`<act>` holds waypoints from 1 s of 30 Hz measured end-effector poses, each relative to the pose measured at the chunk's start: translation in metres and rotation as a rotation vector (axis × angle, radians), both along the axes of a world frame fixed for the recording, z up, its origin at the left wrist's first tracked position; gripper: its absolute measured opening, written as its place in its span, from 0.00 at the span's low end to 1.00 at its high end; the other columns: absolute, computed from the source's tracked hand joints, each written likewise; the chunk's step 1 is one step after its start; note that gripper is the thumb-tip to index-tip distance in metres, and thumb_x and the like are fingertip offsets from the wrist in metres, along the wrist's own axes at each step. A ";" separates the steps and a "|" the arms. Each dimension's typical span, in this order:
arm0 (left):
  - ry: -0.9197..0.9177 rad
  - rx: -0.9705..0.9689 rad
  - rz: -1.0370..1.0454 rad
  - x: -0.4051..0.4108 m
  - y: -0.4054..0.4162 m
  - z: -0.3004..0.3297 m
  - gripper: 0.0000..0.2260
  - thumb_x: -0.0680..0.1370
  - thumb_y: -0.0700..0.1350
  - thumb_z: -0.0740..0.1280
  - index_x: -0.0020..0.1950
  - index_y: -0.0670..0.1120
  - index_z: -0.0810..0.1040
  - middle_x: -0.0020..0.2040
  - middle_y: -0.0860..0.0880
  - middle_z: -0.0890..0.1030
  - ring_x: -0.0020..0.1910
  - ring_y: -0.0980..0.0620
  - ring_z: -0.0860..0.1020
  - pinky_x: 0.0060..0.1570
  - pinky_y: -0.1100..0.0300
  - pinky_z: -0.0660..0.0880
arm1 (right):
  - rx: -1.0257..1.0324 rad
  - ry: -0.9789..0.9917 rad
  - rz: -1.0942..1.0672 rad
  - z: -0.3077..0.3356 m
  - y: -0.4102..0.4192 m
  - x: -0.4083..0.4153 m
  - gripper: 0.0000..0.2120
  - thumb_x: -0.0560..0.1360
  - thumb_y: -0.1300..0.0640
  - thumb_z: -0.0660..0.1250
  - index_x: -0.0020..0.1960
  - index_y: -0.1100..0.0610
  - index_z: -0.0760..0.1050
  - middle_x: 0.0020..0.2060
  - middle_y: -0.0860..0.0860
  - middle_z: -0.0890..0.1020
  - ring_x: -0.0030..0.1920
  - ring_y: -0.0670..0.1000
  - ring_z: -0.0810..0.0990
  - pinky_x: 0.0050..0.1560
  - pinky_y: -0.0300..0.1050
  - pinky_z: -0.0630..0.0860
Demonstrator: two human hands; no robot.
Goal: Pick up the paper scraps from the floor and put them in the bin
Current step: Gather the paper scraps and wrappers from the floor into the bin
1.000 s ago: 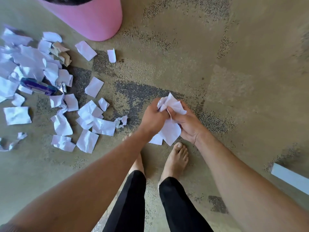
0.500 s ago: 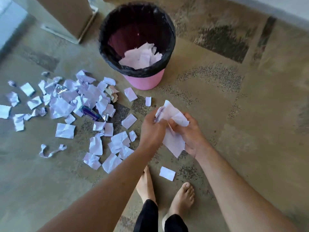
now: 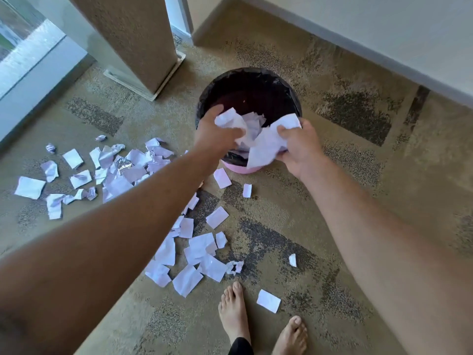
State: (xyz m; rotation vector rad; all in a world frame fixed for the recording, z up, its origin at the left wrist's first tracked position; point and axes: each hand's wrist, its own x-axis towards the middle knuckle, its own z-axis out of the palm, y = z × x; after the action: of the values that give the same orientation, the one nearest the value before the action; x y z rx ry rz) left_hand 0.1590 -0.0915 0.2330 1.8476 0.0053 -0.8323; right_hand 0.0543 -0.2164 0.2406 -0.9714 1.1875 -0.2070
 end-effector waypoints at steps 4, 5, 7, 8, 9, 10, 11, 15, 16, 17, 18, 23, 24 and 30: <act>-0.040 0.046 -0.031 0.027 0.001 -0.004 0.36 0.70 0.42 0.74 0.75 0.53 0.65 0.67 0.45 0.71 0.62 0.46 0.76 0.60 0.45 0.77 | 0.114 -0.094 0.029 0.001 -0.003 0.025 0.24 0.81 0.57 0.62 0.74 0.56 0.58 0.64 0.58 0.70 0.63 0.62 0.73 0.49 0.67 0.79; -0.062 0.054 -0.033 0.027 0.006 -0.006 0.33 0.72 0.42 0.72 0.75 0.52 0.66 0.68 0.44 0.71 0.63 0.46 0.75 0.62 0.46 0.76 | 0.112 -0.093 0.013 -0.002 -0.002 0.025 0.26 0.82 0.57 0.61 0.76 0.56 0.54 0.67 0.58 0.68 0.66 0.62 0.71 0.53 0.68 0.77; -0.106 0.051 -0.023 0.021 0.018 -0.013 0.26 0.74 0.39 0.69 0.72 0.50 0.71 0.63 0.46 0.74 0.60 0.49 0.77 0.62 0.49 0.76 | 0.094 -0.101 -0.041 -0.008 0.001 0.020 0.28 0.82 0.60 0.60 0.78 0.56 0.52 0.72 0.57 0.65 0.71 0.60 0.67 0.59 0.67 0.75; -0.134 0.049 -0.021 0.015 0.026 -0.017 0.22 0.75 0.38 0.69 0.69 0.49 0.74 0.59 0.48 0.77 0.56 0.52 0.78 0.60 0.52 0.77 | 0.079 -0.113 -0.066 -0.012 0.004 0.015 0.27 0.82 0.62 0.59 0.78 0.56 0.53 0.71 0.57 0.67 0.71 0.59 0.68 0.60 0.64 0.75; -0.167 0.042 -0.024 0.009 0.034 -0.019 0.19 0.75 0.38 0.68 0.65 0.47 0.77 0.54 0.51 0.78 0.51 0.54 0.78 0.55 0.56 0.77 | 0.056 -0.124 -0.085 -0.016 0.007 0.009 0.25 0.81 0.63 0.59 0.76 0.57 0.57 0.67 0.56 0.71 0.69 0.58 0.71 0.60 0.62 0.77; -0.197 0.039 -0.027 0.003 0.043 -0.022 0.15 0.75 0.37 0.68 0.62 0.47 0.78 0.51 0.53 0.79 0.47 0.56 0.78 0.50 0.60 0.77 | 0.022 -0.128 -0.095 -0.018 0.011 0.002 0.21 0.81 0.64 0.60 0.73 0.58 0.62 0.61 0.56 0.75 0.66 0.57 0.75 0.58 0.59 0.79; -0.221 0.041 -0.024 -0.004 0.052 -0.026 0.13 0.76 0.37 0.67 0.59 0.47 0.79 0.49 0.54 0.80 0.46 0.57 0.78 0.47 0.62 0.75 | -0.014 -0.129 -0.100 -0.021 0.016 -0.006 0.18 0.81 0.64 0.61 0.69 0.59 0.67 0.56 0.56 0.78 0.62 0.57 0.78 0.56 0.56 0.80; -0.302 0.085 -0.011 -0.035 0.093 -0.044 0.08 0.77 0.40 0.68 0.54 0.49 0.79 0.52 0.51 0.82 0.51 0.56 0.80 0.47 0.64 0.75 | -0.200 -0.118 -0.004 -0.038 0.041 -0.049 0.10 0.79 0.65 0.64 0.60 0.64 0.73 0.46 0.54 0.80 0.47 0.53 0.83 0.50 0.53 0.83; -0.303 0.109 -0.009 -0.044 0.104 -0.051 0.07 0.77 0.41 0.68 0.53 0.49 0.79 0.53 0.51 0.82 0.52 0.56 0.80 0.47 0.62 0.76 | -0.250 -0.097 0.042 -0.046 0.048 -0.062 0.10 0.79 0.65 0.64 0.60 0.64 0.73 0.46 0.53 0.80 0.46 0.52 0.82 0.49 0.53 0.83; -0.300 0.134 -0.011 -0.054 0.115 -0.058 0.06 0.77 0.42 0.68 0.53 0.49 0.79 0.54 0.50 0.82 0.53 0.56 0.80 0.48 0.60 0.77 | -0.291 -0.070 0.090 -0.055 0.054 -0.075 0.11 0.79 0.64 0.65 0.60 0.63 0.73 0.46 0.52 0.80 0.46 0.51 0.81 0.49 0.53 0.83; -0.301 0.160 -0.022 -0.064 0.127 -0.065 0.06 0.77 0.43 0.68 0.54 0.50 0.79 0.56 0.50 0.81 0.54 0.56 0.80 0.48 0.59 0.77 | -0.325 -0.039 0.135 -0.064 0.060 -0.089 0.11 0.78 0.63 0.65 0.61 0.62 0.73 0.46 0.52 0.80 0.47 0.50 0.81 0.48 0.53 0.83; -0.344 0.311 -0.128 -0.121 0.174 -0.103 0.11 0.77 0.46 0.70 0.59 0.49 0.79 0.61 0.51 0.73 0.56 0.58 0.73 0.55 0.62 0.69 | -0.472 0.111 0.326 -0.118 0.083 -0.161 0.15 0.77 0.57 0.69 0.63 0.54 0.74 0.58 0.55 0.79 0.54 0.49 0.81 0.53 0.56 0.81; -0.345 0.333 -0.131 -0.134 0.182 -0.112 0.12 0.77 0.47 0.70 0.60 0.48 0.79 0.62 0.51 0.72 0.58 0.58 0.71 0.56 0.63 0.68 | -0.506 0.148 0.365 -0.129 0.089 -0.176 0.16 0.77 0.56 0.69 0.63 0.53 0.74 0.59 0.53 0.78 0.54 0.49 0.81 0.55 0.55 0.81; -0.344 0.505 -0.213 -0.207 0.231 -0.185 0.24 0.75 0.56 0.71 0.69 0.51 0.73 0.73 0.46 0.65 0.72 0.47 0.65 0.68 0.52 0.65 | -0.632 0.317 0.571 -0.195 0.120 -0.254 0.21 0.76 0.52 0.69 0.67 0.48 0.71 0.64 0.49 0.73 0.60 0.48 0.75 0.59 0.46 0.75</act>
State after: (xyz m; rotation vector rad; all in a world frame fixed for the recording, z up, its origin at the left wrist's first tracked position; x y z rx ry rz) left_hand -0.0478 0.1392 0.0476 2.4855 -0.2199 -0.6844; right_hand -0.1997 -0.0966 0.0453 -1.9129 1.0913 0.0408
